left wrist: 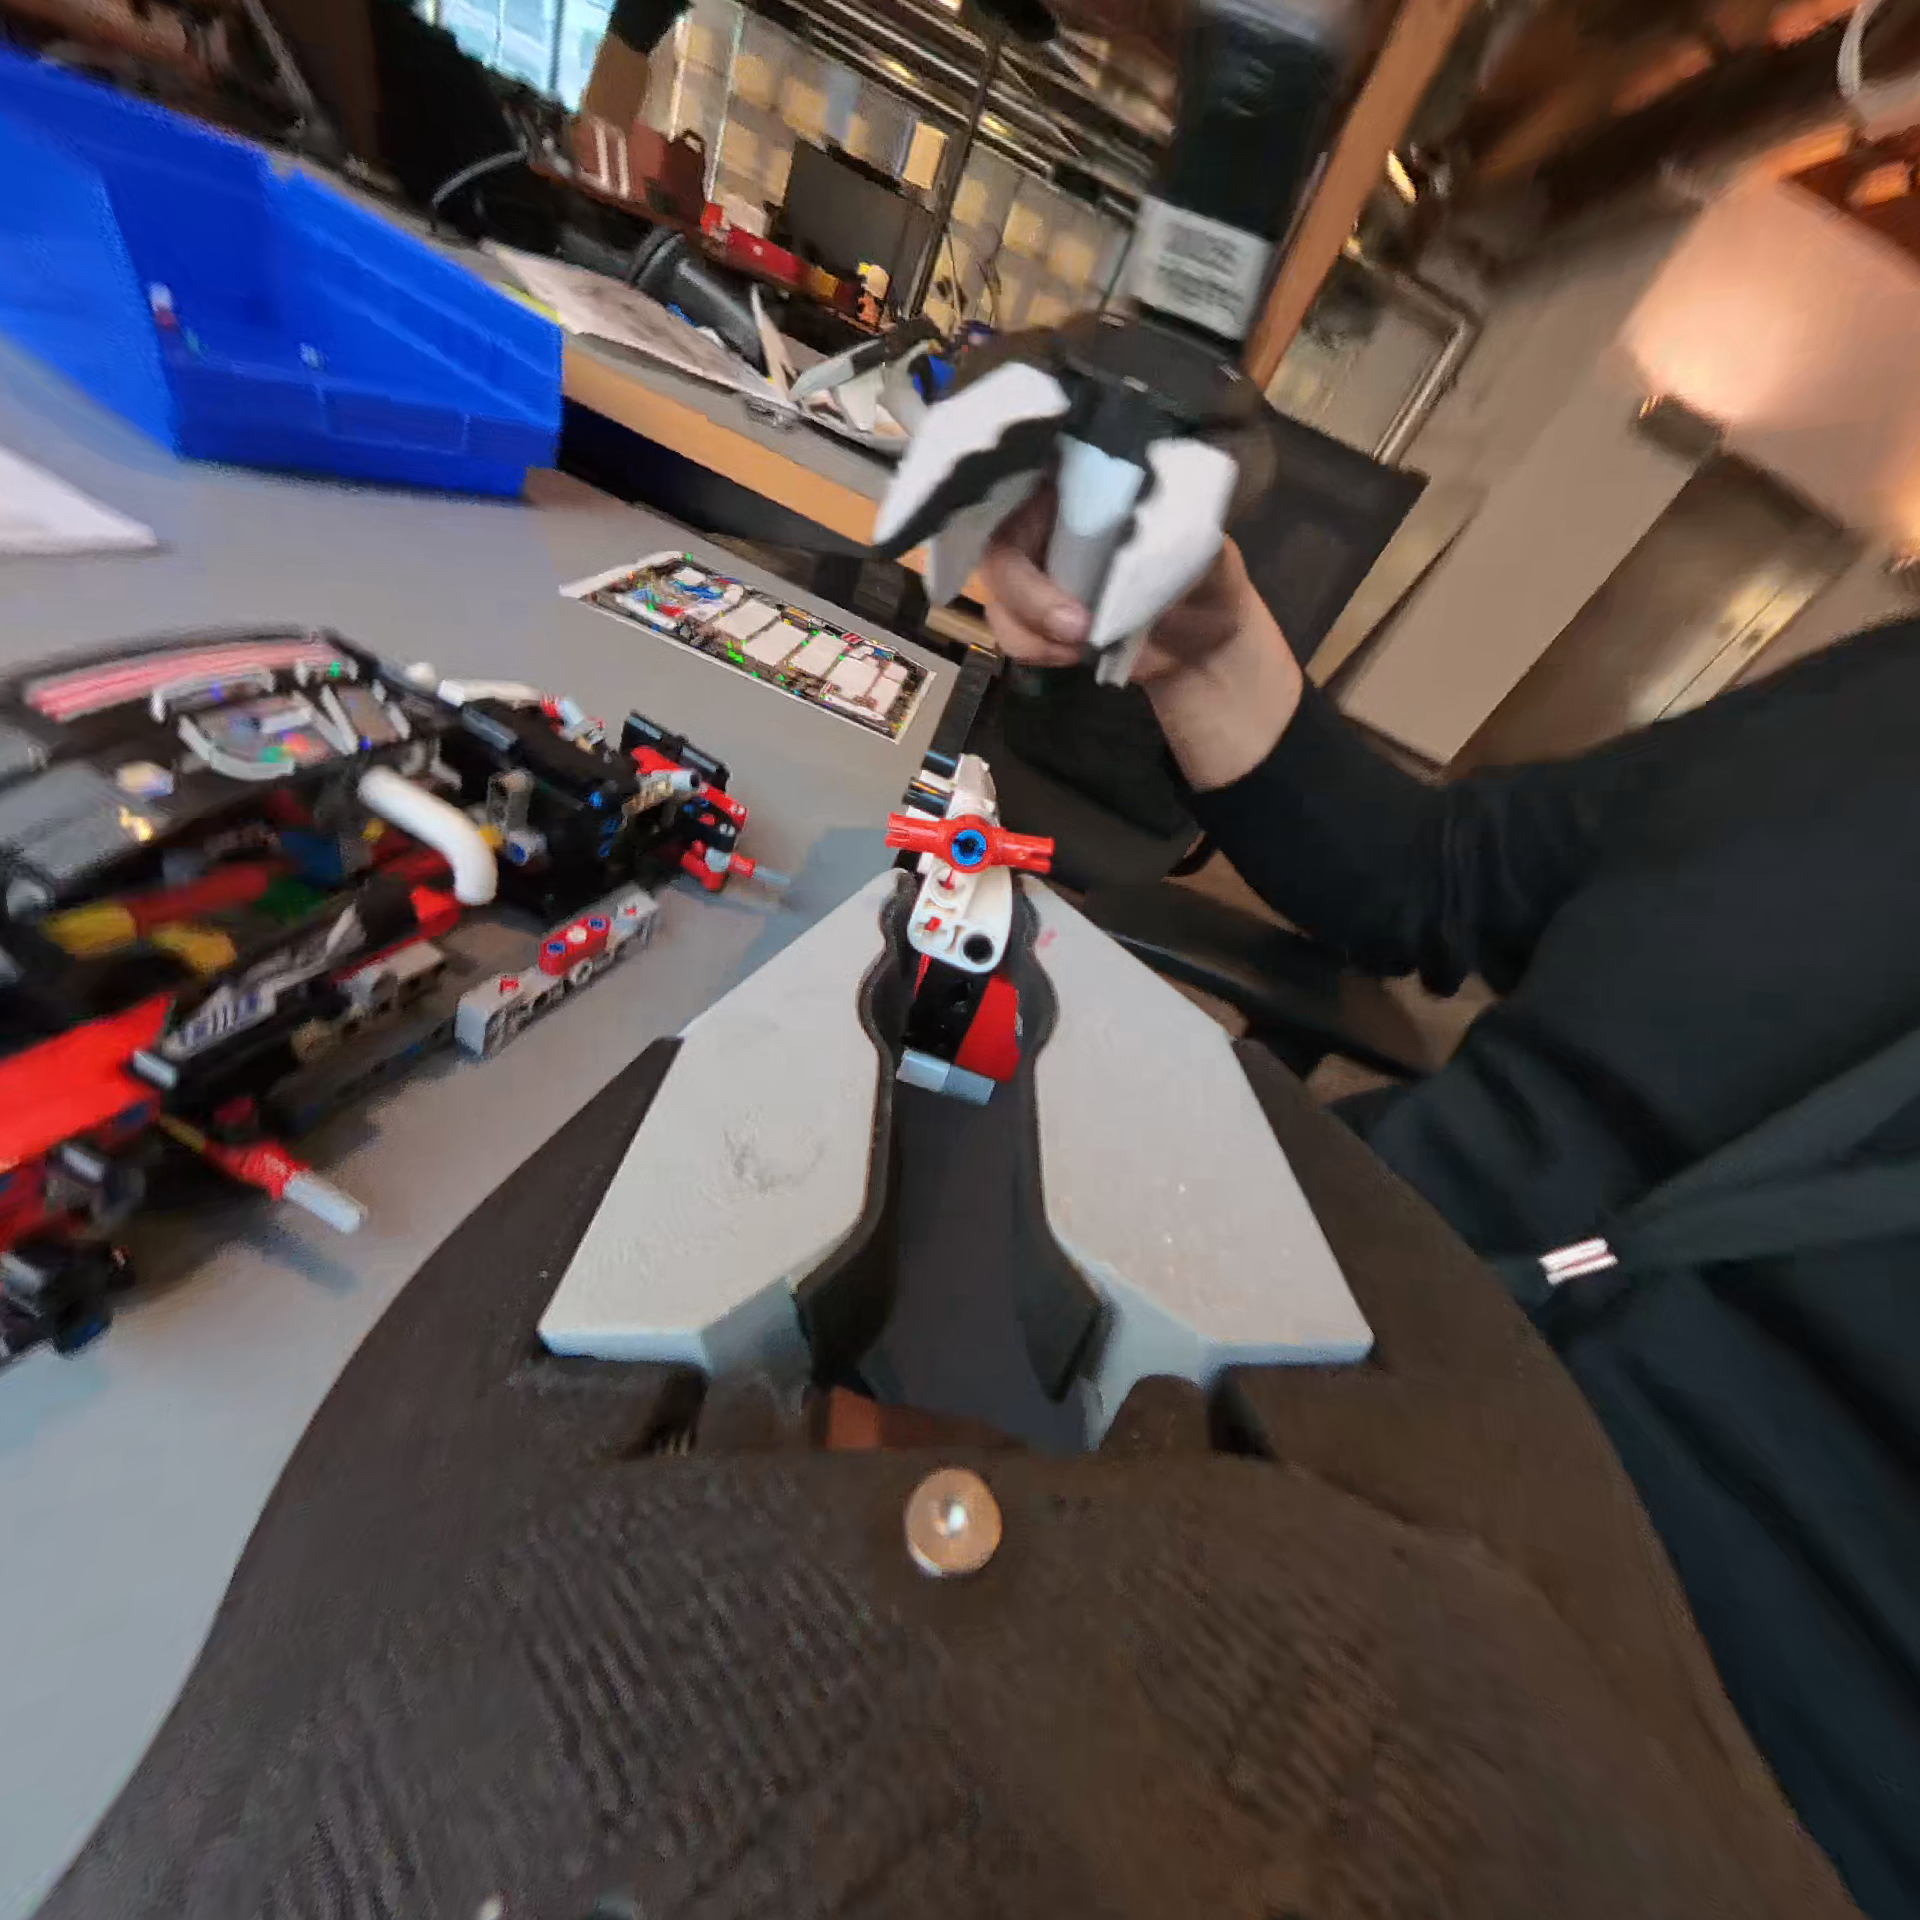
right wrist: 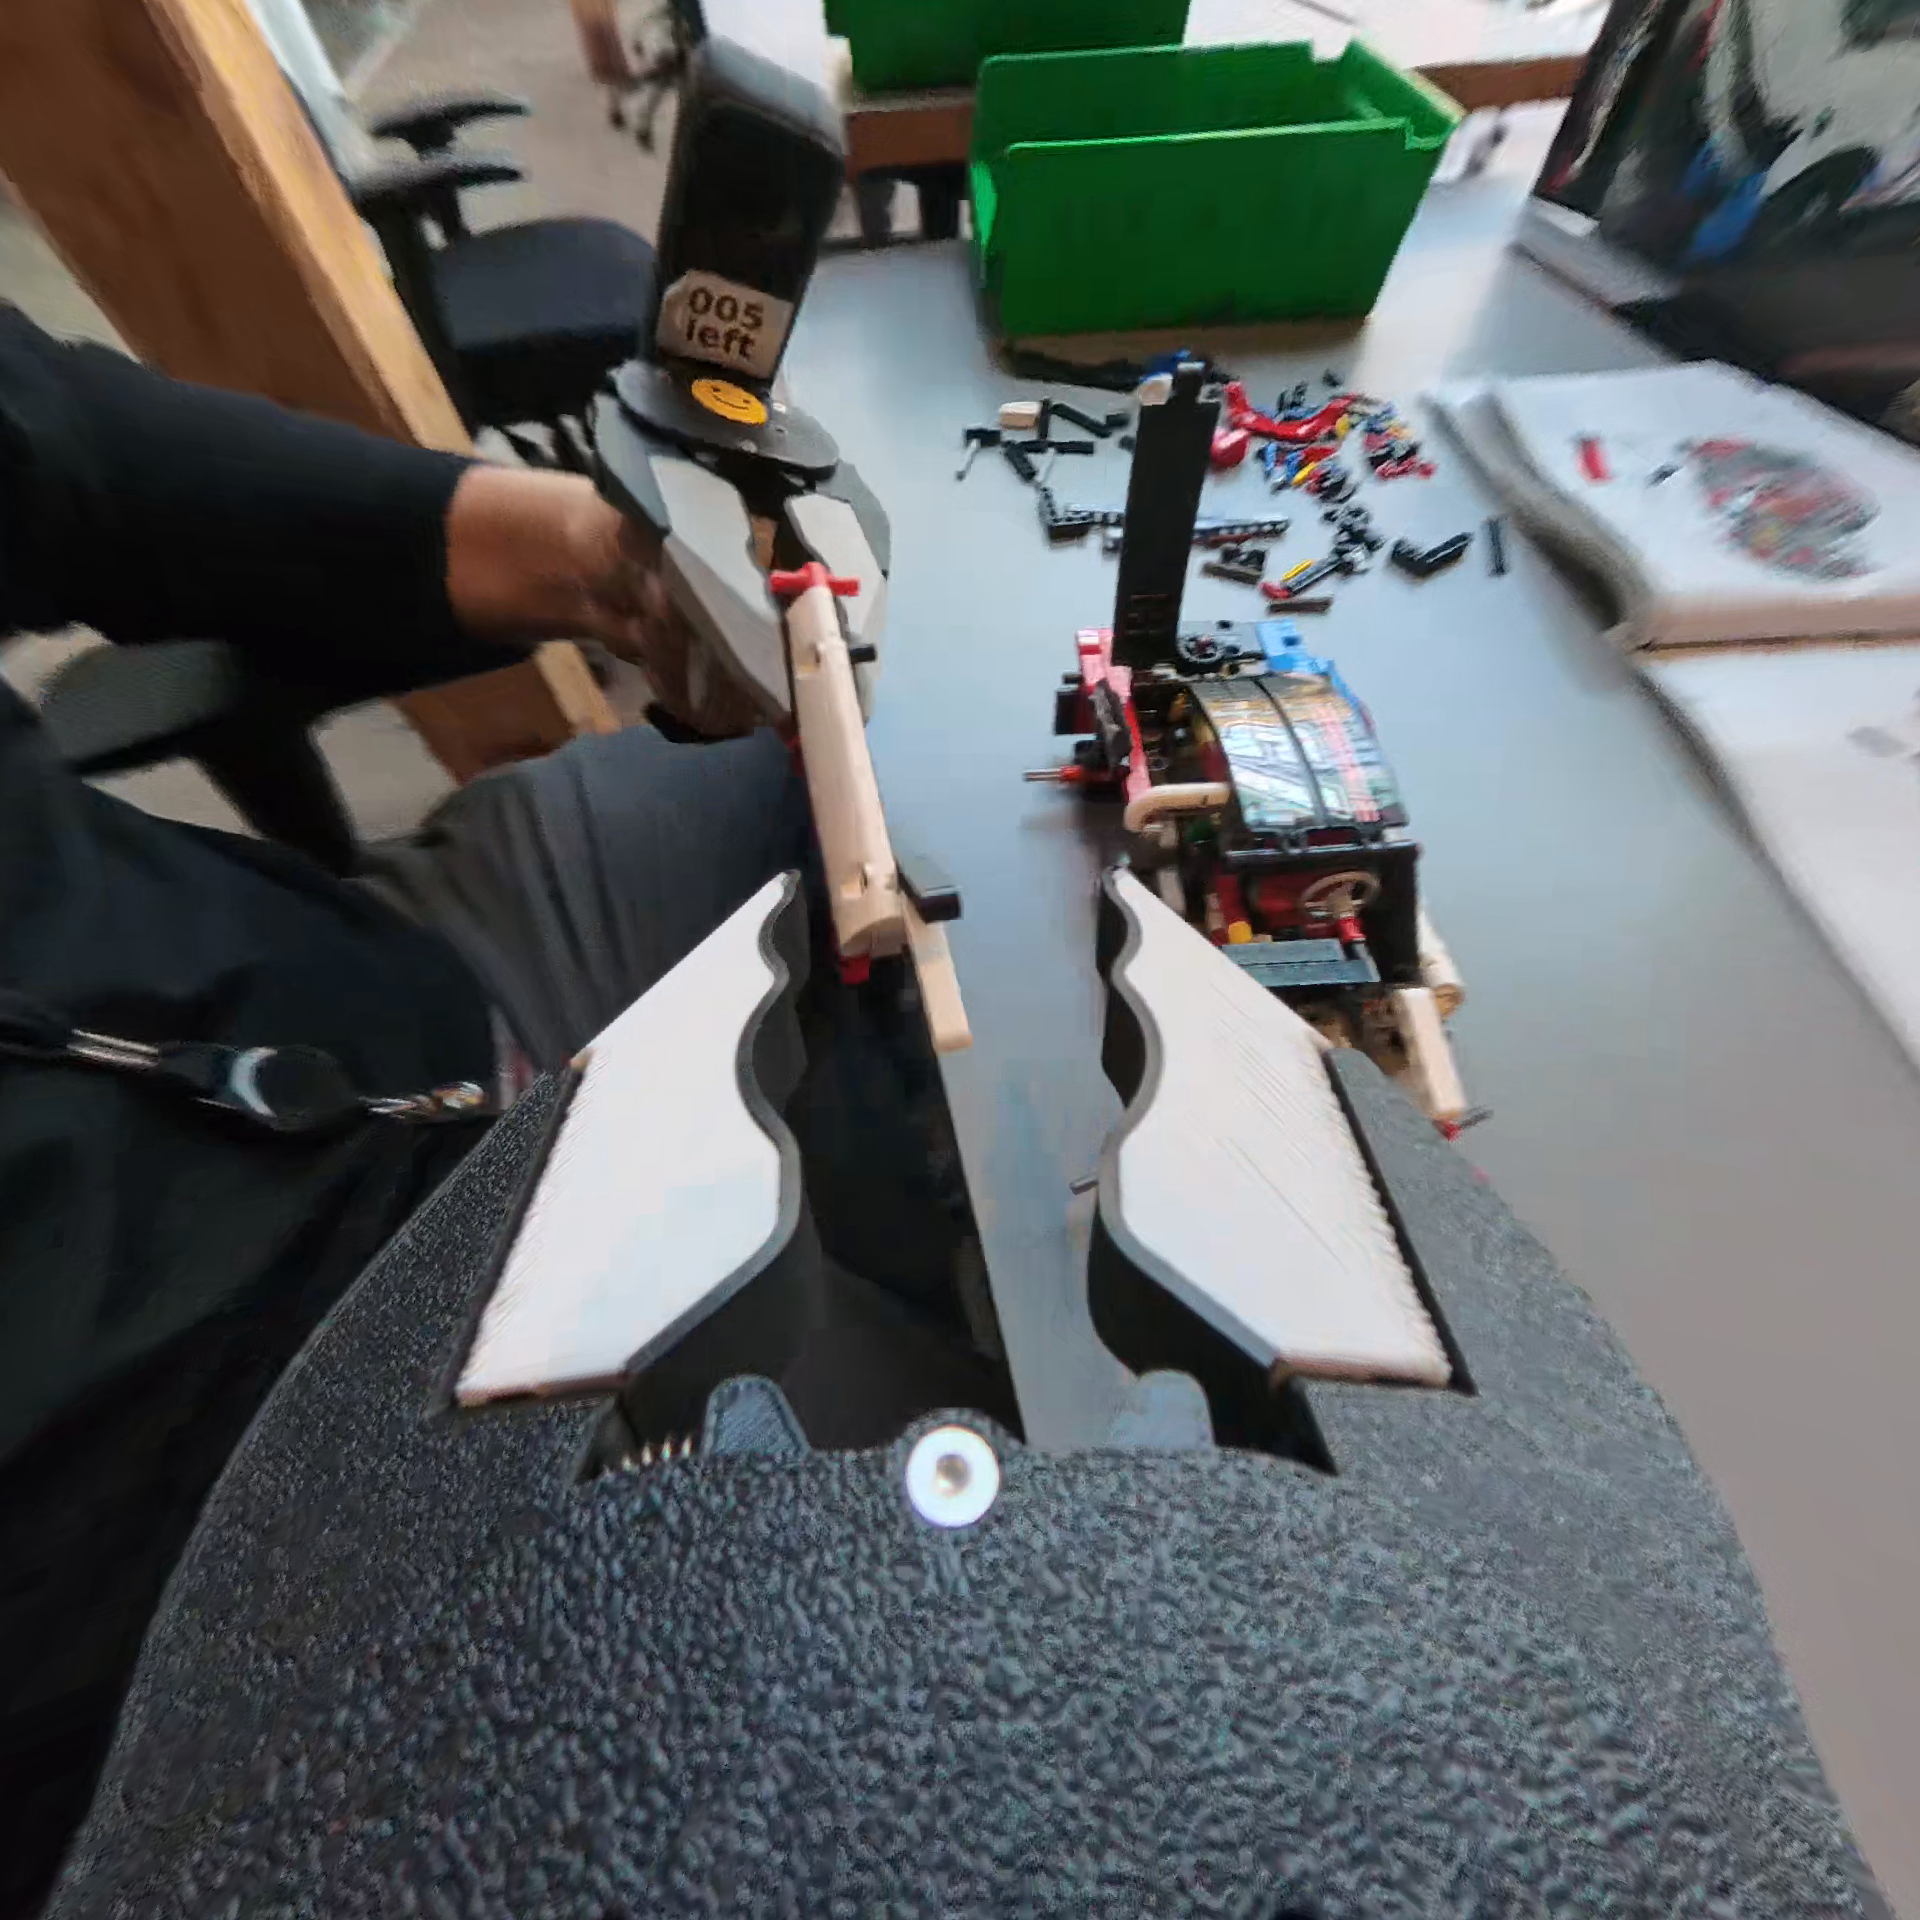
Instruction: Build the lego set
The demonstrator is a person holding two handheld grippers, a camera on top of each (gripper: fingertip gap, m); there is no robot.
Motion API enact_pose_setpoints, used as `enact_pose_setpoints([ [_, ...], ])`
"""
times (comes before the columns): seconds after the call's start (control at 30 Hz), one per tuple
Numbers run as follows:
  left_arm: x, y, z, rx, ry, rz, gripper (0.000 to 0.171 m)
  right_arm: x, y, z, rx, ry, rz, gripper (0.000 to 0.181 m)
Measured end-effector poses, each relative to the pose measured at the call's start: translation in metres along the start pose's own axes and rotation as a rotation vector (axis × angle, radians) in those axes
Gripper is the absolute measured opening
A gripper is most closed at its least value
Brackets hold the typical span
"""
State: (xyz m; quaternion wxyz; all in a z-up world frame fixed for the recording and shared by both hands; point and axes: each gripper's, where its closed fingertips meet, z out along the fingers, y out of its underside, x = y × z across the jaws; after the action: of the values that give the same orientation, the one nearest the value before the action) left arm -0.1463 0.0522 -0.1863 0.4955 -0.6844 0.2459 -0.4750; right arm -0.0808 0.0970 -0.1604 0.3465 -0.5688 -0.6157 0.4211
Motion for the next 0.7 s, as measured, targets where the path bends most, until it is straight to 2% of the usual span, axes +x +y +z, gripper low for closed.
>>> enact_pose_setpoints([
  [0.1, -0.013, 0.004, -0.003, 0.020, 0.005, -0.167, 0.015, -0.002, 0.013, 0.005, -0.071, 0.196, -0.213, 0.053],
  [0.17, -0.020, 0.008, -0.003, 0.022, -0.012, -0.223, 0.015, -0.007, 0.019, 0.012, -0.118, 0.278, -0.314, 0.056],
  [0.3, -0.032, 0.017, -0.004, -0.010, -0.072, -0.249, 0.015, -0.017, 0.018, 0.028, -0.131, 0.365, -0.434, 0.054],
  [0.47, -0.031, 0.018, -0.002, 0.013, -0.034, -0.374, 0.015, -0.020, 0.037, 0.062, -0.216, 0.405, -0.502, 0.058],
  [0.57, -0.025, 0.017, -0.002, 0.013, 0.008, -0.331, 0.015, -0.012, 0.045, 0.071, -0.260, 0.457, -0.559, 0.049],
  [0.7, -0.026, 0.026, -0.003, -0.070, -0.021, -0.093, 0.015, -0.011, 0.050, 0.074, -0.263, 0.391, -0.494, 0.030],
])
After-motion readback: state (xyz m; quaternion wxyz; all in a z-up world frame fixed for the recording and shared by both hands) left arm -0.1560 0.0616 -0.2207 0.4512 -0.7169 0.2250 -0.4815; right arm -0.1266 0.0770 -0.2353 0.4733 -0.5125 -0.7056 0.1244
